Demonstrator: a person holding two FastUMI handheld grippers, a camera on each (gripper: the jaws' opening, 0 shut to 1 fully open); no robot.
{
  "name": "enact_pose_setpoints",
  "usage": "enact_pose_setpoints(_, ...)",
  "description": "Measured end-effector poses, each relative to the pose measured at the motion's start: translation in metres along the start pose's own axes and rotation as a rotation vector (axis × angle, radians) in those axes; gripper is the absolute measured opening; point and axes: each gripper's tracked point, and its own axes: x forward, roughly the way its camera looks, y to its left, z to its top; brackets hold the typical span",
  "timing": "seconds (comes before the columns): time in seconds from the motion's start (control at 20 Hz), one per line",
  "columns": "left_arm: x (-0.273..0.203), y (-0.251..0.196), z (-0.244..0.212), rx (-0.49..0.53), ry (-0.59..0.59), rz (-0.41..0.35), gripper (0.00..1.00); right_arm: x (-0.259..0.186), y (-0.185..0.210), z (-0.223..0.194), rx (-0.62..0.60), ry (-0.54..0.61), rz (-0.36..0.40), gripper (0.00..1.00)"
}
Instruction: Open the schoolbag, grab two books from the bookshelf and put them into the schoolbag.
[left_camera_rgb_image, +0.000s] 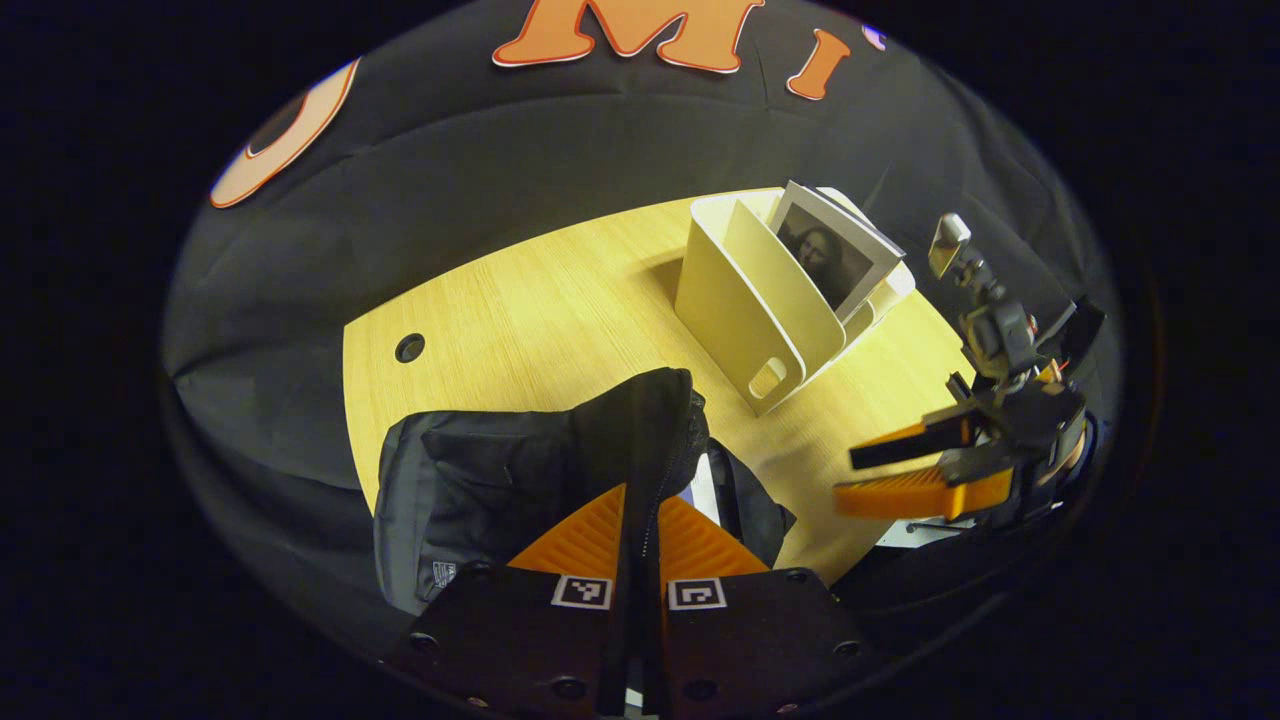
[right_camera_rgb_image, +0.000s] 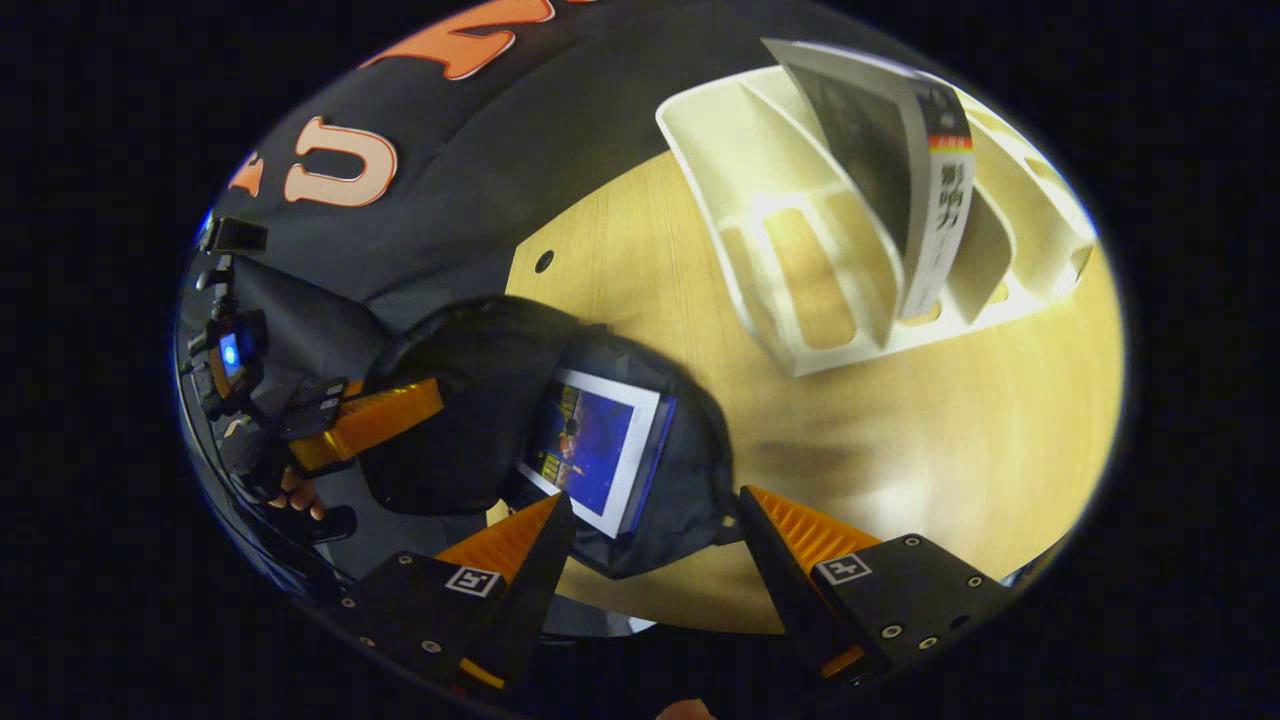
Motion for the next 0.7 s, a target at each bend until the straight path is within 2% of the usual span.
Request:
enact_pose_setpoints(0.1, 0.0, -0.001, -0.001, -0.014, 0.001, 0.004, 0.07, -0.023, -0.019, 0.01, -0.022, 0.038, -0.066, 0.98)
enact_pose_setpoints(0.35, 0.005, -0.002, -0.002, -0.042, 0.007, 0.011, 0.07, -0.073, -0.052, 0.052, -0.114, 0.073, -0.169, 0.98)
enact_pose_setpoints(0.5, 0.008, -0.001, -0.003, -0.072, 0.005, 0.016, 0.07, -0.092, -0.059, 0.077, -0.099, 0.112, -0.179, 0.99)
enact_pose_setpoints(0.7, 0.01, 0.001, -0.005, -0.119, 0.004, 0.025, 0.07, -0.104, -0.078, 0.126, -0.179, 0.112, -0.236, 0.98)
